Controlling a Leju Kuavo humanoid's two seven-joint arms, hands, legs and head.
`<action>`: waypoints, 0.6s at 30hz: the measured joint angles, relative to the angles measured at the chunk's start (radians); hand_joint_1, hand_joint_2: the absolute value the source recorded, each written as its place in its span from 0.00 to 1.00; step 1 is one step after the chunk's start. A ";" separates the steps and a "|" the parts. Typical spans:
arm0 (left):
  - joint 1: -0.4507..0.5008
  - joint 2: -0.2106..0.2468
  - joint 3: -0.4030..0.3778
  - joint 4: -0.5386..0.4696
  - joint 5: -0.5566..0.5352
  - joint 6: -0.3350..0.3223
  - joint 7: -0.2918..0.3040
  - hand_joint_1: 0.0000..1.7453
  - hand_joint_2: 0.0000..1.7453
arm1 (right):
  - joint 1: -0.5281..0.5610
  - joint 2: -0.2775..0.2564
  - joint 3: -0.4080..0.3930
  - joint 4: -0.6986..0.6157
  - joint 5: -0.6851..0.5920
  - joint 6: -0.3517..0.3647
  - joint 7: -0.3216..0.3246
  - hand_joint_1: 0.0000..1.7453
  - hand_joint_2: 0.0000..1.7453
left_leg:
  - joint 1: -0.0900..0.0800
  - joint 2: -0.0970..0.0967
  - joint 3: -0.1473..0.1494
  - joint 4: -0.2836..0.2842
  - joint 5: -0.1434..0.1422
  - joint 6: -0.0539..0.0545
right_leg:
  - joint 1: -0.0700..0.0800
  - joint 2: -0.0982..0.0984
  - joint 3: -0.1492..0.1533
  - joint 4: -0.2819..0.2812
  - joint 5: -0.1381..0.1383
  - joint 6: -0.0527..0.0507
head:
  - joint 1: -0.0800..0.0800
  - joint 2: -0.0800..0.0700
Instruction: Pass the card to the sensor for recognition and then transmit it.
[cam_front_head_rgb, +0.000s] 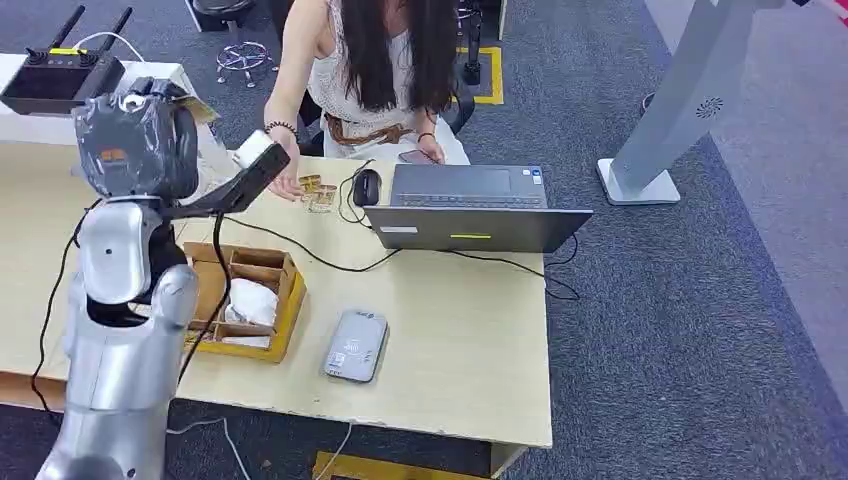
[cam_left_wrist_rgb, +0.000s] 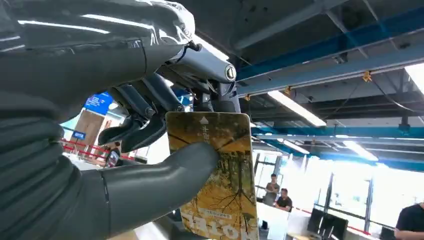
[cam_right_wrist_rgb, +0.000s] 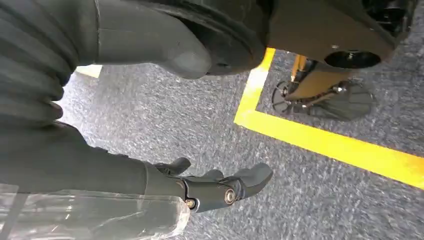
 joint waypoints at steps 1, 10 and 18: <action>-0.029 -0.001 -0.003 0.036 0.000 -0.001 0.008 1.00 1.00 | 0.000 0.000 0.002 0.001 0.001 0.000 0.001 0.00 1.00 | 0.000 0.002 0.000 0.000 0.000 0.000 | 0.000 0.002 -0.001 0.000 0.000 0.000 | 0.000 0.000; -0.136 -0.023 -0.019 0.194 0.000 -0.016 0.019 1.00 1.00 | 0.001 0.000 0.011 0.009 0.001 0.003 -0.005 0.00 1.00 | 0.000 0.006 -0.002 0.000 -0.001 0.001 | 0.000 0.005 -0.003 0.000 0.000 0.000 | 0.000 0.000; -0.149 -0.027 -0.019 0.234 0.000 -0.004 0.002 0.00 1.00 | 0.001 0.000 0.016 0.010 -0.002 0.002 -0.005 0.00 1.00 | 0.000 0.006 -0.002 0.000 -0.001 0.001 | 0.000 0.005 -0.003 0.000 0.000 0.000 | 0.000 0.000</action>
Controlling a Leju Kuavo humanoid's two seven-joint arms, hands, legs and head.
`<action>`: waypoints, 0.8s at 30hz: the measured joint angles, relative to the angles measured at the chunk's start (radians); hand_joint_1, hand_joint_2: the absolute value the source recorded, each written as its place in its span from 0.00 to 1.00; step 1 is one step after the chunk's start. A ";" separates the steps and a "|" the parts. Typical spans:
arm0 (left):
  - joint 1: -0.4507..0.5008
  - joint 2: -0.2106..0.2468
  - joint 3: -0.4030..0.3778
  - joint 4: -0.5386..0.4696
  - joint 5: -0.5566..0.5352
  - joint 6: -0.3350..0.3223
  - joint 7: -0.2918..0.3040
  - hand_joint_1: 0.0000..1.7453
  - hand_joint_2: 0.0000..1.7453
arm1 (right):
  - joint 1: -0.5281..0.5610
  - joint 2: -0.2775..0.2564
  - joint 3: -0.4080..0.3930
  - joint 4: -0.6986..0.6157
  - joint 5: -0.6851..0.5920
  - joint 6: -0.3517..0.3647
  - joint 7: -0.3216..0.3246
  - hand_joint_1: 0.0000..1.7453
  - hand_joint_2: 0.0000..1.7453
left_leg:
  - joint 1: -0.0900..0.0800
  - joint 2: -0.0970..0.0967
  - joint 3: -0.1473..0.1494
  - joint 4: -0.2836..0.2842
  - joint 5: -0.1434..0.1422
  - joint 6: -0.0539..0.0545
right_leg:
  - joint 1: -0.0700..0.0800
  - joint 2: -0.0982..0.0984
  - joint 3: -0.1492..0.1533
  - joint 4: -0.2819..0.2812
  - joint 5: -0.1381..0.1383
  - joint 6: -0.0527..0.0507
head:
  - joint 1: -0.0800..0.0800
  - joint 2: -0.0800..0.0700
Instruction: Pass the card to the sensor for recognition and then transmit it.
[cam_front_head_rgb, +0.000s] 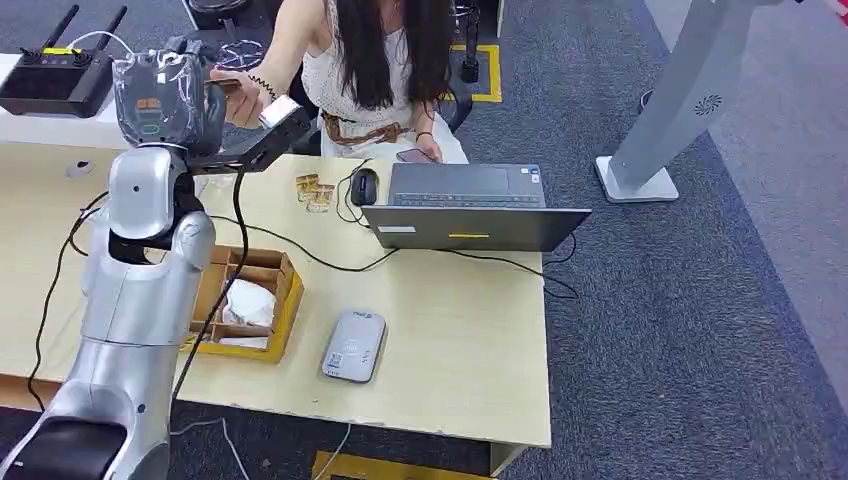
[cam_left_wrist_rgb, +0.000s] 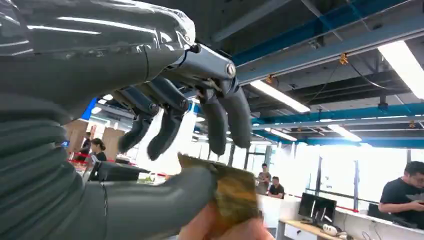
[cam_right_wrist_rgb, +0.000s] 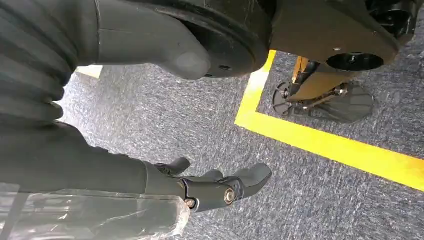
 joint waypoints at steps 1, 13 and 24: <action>0.000 0.000 0.000 0.002 0.000 0.007 0.001 0.00 1.00 | 0.000 0.000 0.000 0.000 -0.001 -0.006 0.000 0.00 1.00 | 0.000 0.000 0.000 0.000 0.000 0.000 | 0.000 0.000 0.000 0.000 0.000 0.000 | 0.000 0.000; 0.001 -0.006 0.000 0.002 0.000 0.011 0.002 0.00 1.00 | 0.002 0.008 0.000 0.005 -0.004 -0.037 0.012 0.00 1.00 | 0.000 0.000 -0.001 0.000 0.000 0.000 | 0.000 0.000 0.000 0.000 0.000 0.000 | 0.000 0.000; 0.099 -0.020 0.030 -0.092 0.008 0.051 -0.142 0.00 1.00 | 0.002 0.008 -0.002 0.005 -0.032 -0.015 0.009 0.00 1.00 | 0.000 0.001 -0.001 0.000 0.000 0.000 | 0.000 0.001 0.000 0.000 0.000 0.000 | 0.000 0.000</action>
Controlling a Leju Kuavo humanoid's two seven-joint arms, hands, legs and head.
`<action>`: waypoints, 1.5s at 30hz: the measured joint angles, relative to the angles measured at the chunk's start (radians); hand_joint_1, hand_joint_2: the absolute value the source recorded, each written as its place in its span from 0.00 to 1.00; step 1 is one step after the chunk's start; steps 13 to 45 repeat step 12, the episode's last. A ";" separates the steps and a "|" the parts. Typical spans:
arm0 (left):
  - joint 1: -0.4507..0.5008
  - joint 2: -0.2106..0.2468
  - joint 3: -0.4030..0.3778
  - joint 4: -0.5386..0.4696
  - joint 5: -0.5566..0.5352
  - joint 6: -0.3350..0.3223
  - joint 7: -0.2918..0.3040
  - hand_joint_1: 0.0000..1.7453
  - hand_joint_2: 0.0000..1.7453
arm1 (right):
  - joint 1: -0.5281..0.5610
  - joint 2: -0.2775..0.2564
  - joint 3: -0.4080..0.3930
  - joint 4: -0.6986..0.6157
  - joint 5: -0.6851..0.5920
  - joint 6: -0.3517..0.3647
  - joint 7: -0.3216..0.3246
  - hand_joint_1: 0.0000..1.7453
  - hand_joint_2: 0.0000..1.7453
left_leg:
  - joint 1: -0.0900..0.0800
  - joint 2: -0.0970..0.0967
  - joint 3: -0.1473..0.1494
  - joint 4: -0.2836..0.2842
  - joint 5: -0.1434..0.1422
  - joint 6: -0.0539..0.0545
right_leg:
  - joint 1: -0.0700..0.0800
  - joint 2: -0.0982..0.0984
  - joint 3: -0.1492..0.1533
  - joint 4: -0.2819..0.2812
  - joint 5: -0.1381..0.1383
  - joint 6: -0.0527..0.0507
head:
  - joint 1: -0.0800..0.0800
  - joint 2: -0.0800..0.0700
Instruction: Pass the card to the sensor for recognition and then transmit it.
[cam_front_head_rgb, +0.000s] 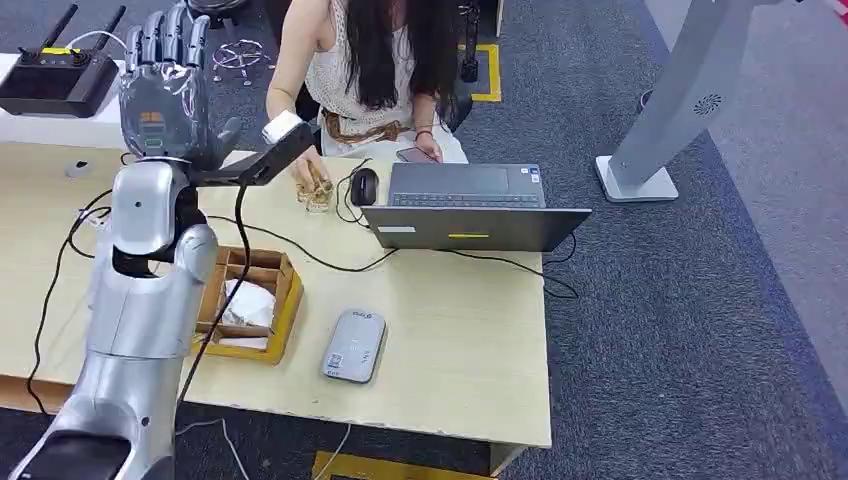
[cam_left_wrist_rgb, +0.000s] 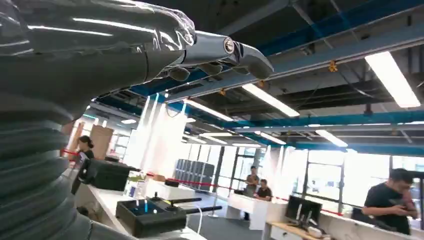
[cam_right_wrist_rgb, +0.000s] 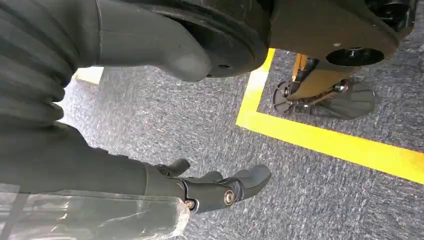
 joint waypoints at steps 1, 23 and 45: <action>0.049 -0.003 0.013 -0.056 0.023 0.013 -0.048 0.00 1.00 | 0.000 0.000 -0.003 0.000 -0.009 0.000 -0.002 0.00 1.00 | 0.000 0.000 0.000 0.000 0.000 0.000 | 0.000 0.001 0.000 0.000 0.000 0.000 | 0.000 0.000; 0.596 0.022 0.382 -0.577 0.888 -0.093 -0.420 0.00 1.00 | 0.015 0.000 -0.042 0.000 -0.048 -0.013 0.009 0.00 1.00 | 0.000 0.008 0.002 -0.003 -0.008 -0.003 | 0.000 0.010 0.001 0.001 -0.006 -0.001 | 0.000 0.000; 0.596 0.022 0.382 -0.577 0.888 -0.093 -0.420 0.00 1.00 | 0.015 0.000 -0.042 0.000 -0.048 -0.013 0.009 0.00 1.00 | 0.000 0.008 0.002 -0.003 -0.008 -0.003 | 0.000 0.010 0.001 0.001 -0.006 -0.001 | 0.000 0.000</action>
